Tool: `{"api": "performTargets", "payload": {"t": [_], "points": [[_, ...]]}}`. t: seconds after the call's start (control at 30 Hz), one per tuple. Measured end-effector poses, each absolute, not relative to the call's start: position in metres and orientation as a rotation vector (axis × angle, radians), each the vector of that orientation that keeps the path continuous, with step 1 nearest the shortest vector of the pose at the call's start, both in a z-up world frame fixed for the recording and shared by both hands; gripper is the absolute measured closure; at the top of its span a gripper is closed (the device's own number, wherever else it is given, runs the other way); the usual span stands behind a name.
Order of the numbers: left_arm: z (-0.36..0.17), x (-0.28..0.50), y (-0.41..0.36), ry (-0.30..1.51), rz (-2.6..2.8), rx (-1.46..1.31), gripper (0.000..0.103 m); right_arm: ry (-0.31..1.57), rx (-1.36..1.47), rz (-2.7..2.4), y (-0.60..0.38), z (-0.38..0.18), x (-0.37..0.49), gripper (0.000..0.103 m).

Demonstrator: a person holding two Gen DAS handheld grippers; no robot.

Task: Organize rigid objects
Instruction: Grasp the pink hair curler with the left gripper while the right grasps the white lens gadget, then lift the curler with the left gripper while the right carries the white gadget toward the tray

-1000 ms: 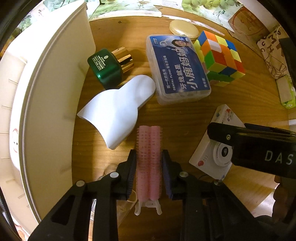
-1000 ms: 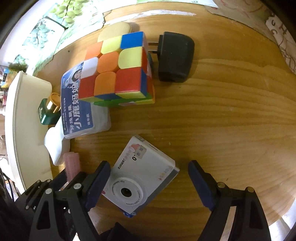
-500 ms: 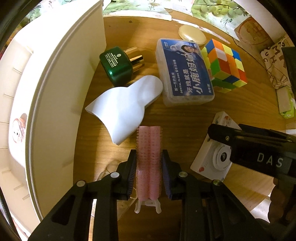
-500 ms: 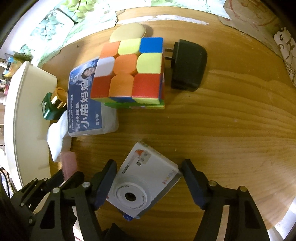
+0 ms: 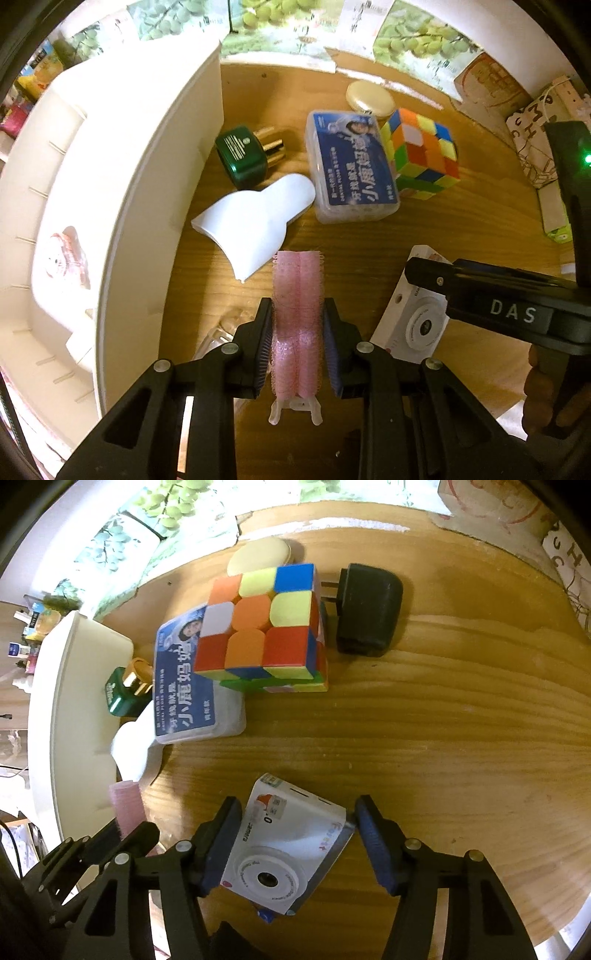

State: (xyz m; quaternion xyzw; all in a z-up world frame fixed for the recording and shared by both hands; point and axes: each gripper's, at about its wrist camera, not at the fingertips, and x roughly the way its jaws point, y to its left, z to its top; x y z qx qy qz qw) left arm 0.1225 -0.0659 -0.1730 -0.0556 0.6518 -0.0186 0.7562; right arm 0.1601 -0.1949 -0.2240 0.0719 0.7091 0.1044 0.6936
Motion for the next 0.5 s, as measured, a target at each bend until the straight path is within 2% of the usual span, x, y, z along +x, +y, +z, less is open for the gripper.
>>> {"api": "performTargets", "payload": {"t": [0.5], "points": [[-0.086,0.080,-0.067,1.230,-0.016,-0.064,0.076,1.442,0.138,0.319,-0.188,-0.177,0.136,0.041]]}}
